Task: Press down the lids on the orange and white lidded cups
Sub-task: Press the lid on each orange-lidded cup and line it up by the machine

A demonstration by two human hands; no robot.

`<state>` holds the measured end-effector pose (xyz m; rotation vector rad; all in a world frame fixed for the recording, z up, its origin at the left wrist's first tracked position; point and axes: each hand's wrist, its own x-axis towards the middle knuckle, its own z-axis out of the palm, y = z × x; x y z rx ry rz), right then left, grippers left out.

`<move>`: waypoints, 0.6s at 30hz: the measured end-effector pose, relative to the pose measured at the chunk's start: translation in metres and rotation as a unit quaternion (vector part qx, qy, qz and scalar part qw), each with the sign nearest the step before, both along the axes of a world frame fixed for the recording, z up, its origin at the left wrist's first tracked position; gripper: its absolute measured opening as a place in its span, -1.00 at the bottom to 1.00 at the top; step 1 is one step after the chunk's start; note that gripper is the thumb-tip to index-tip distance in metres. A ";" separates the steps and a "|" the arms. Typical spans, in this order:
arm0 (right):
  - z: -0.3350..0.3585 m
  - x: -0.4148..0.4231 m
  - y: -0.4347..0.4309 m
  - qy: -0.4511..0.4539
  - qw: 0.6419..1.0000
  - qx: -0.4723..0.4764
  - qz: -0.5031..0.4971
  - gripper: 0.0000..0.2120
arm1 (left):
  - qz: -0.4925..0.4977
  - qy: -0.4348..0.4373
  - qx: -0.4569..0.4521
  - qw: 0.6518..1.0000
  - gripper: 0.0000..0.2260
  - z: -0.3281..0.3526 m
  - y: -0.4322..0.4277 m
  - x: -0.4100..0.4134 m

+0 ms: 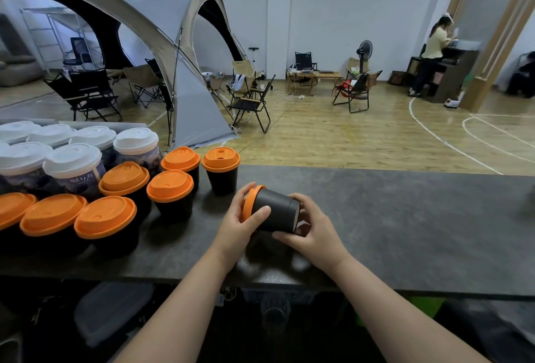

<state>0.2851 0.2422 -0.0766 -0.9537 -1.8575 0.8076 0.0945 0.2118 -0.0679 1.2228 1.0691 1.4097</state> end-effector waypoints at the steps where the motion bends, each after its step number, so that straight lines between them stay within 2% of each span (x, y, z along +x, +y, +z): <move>1: -0.001 0.001 0.000 0.010 1.000 0.007 0.000 -0.32 | 0.005 0.003 0.001 1.000 -0.42 0.000 0.001 0.001; 5: -0.004 0.003 0.002 0.058 0.998 -0.002 -0.016 -0.28 | 0.012 -0.020 -0.011 1.000 -0.46 -0.003 0.003 0.001; 10: -0.002 0.000 0.002 0.068 0.997 0.012 -0.036 -0.40 | -0.032 -0.054 -0.029 0.998 -0.55 0.000 0.002 0.001; 15: -0.003 0.004 0.002 0.066 0.995 0.054 -0.051 -0.29 | -0.015 0.018 -0.033 0.999 -0.56 -0.001 0.004 0.003; 18: -0.002 0.006 0.001 0.054 0.993 0.082 -0.061 -0.30 | 0.001 0.041 -0.017 0.999 -0.56 -0.004 0.006 0.002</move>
